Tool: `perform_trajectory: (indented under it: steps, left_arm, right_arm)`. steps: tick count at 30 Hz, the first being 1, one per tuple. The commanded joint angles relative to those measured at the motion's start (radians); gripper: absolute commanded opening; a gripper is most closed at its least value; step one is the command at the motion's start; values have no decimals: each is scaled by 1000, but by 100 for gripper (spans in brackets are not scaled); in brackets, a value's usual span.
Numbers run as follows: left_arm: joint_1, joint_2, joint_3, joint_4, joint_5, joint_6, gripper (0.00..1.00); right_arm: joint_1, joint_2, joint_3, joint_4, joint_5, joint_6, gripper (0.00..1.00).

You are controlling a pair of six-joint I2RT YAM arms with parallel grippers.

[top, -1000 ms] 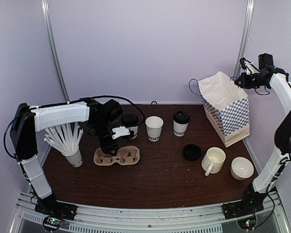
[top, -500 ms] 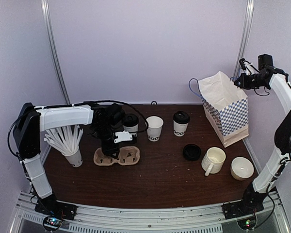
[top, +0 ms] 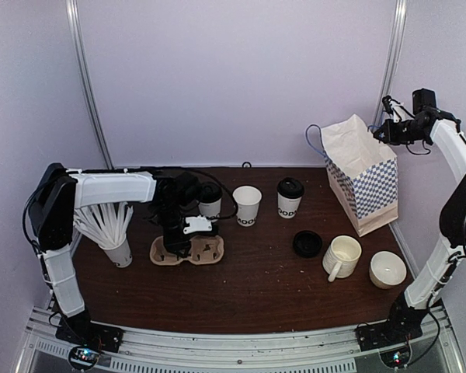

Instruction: Pack the takeout coffee

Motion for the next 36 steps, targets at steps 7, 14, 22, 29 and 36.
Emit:
perform_trajectory:
  steps: [7,14,22,29,36]
  left_arm:
    - [9,39,1,34,-24,12,45]
    - [9,29,7,31,-16,12,38]
    - [9,-24,34,12,20,-13,31]
    - [9,-130,56,4,68,-49,31]
    - [9,-239,85,12,166,-86,31]
  right_arm:
    - [-5,-26,-18,25,-19,7,0]
    - [-5,-24,-18,21,-23,8,0]
    - [-4,-37,-6,6,-12,0,0]
    - [-5,-58,86,-49,-2,-2,0]
    - [-2,-115,157,-85,-65,-3,0]
